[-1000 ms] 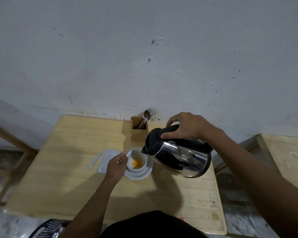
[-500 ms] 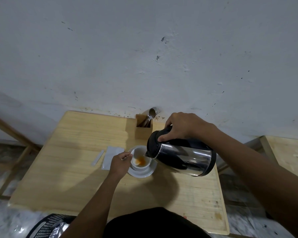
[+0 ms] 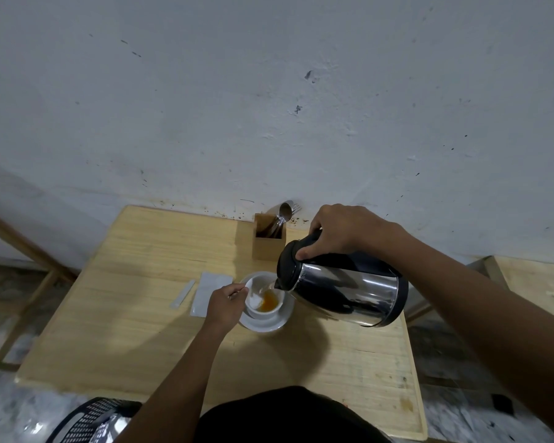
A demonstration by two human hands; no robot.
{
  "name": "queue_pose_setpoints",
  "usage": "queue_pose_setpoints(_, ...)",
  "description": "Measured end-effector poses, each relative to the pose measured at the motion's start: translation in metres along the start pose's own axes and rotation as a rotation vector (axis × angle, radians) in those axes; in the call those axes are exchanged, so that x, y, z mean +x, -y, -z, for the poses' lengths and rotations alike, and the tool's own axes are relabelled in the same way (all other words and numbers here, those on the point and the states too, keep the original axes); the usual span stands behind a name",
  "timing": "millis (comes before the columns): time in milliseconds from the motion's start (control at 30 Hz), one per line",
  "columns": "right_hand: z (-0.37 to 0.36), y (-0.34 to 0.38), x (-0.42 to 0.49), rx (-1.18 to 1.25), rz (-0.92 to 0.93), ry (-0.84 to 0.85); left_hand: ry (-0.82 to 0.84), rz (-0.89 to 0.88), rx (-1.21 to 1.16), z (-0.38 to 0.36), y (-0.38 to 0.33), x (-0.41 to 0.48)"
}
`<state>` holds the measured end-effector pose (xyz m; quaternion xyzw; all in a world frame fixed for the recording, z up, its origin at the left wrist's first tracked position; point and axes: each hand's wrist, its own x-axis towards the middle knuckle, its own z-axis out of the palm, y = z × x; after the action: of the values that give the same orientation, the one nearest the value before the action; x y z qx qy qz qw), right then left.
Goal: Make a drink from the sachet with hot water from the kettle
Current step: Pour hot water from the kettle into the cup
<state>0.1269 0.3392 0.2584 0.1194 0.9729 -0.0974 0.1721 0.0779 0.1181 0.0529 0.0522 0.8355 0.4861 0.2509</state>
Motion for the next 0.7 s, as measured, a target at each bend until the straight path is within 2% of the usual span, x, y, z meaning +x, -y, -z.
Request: queue_pose_setpoints(700, 0.0042, -0.0036, -0.0068, 0.0, -0.023, 0.015, -0.014, -0.007, 0.012, -0.0002, 0.0009, 0.0002)
